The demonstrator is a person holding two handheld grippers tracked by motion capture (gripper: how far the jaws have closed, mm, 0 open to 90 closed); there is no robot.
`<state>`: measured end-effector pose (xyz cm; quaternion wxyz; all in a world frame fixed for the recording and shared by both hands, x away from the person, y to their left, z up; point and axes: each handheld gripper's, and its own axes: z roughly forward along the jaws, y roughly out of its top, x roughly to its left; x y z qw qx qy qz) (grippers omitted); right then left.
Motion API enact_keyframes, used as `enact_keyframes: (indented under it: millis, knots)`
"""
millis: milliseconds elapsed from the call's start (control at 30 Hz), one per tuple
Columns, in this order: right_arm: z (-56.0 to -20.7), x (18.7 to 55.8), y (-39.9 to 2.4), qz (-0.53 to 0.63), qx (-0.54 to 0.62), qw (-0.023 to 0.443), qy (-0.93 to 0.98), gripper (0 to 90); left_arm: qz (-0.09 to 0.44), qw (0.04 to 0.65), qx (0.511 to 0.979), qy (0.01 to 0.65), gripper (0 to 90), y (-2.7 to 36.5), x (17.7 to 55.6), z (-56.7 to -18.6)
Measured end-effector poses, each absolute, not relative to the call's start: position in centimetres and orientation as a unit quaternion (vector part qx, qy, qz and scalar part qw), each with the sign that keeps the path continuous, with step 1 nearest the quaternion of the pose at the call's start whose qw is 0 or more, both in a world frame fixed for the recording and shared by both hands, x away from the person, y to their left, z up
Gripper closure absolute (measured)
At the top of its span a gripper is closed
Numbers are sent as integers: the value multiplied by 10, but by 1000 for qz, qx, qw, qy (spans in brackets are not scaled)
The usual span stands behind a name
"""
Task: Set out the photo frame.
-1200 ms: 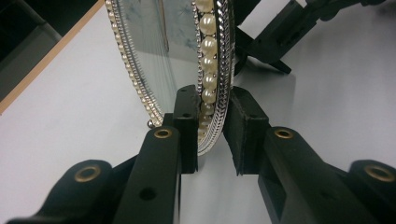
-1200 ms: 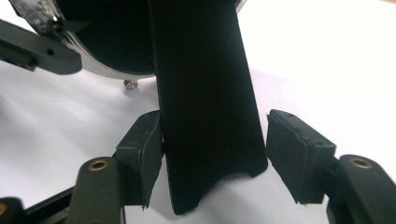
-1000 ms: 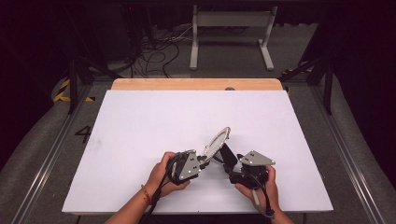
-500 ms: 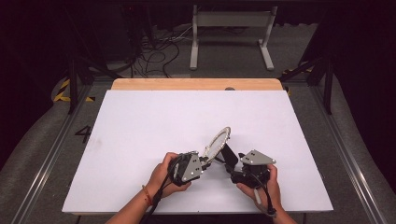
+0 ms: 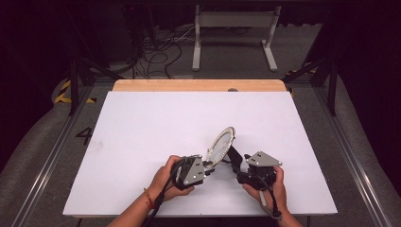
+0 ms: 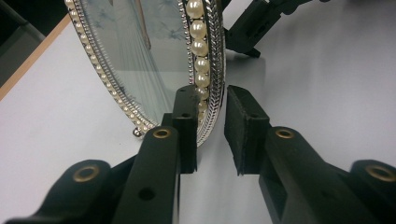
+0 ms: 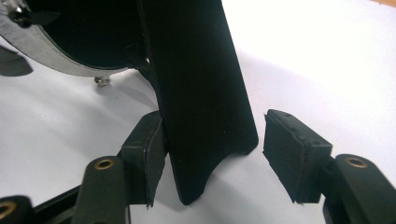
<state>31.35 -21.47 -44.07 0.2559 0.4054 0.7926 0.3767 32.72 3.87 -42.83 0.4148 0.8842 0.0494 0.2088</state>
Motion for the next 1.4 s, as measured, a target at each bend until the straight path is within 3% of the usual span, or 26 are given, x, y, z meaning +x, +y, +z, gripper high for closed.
enact_keyframes:
  millis: [367, 667, 933, 1033, 1067, 1333, 1400]
  knots:
    - [-443, 322, -205, 383, 399, 257, 792, 369, 193, 416, 886, 60, 744, 39, 332, -432]
    - [-447, 323, -203, 370, 390, 265, 801, 517, 180, 428, 884, 56, 758, 36, 329, -432]
    - [-445, 323, -207, 363, 369, 270, 812, 551, 185, 420, 887, 47, 755, 33, 326, -431]
    - [-445, 323, -207, 363, 372, 266, 812, 523, 187, 417, 889, 38, 722, 34, 327, -430]
    - [-445, 323, -207, 361, 378, 268, 809, 437, 185, 423, 886, 40, 714, 39, 329, -428]
    - [-441, 328, -201, 373, 391, 275, 795, 360, 184, 445, 872, 82, 655, 68, 343, -415]
    - [-443, 334, -196, 372, 396, 281, 791, 359, 183, 448, 869, 103, 602, 76, 349, -415]
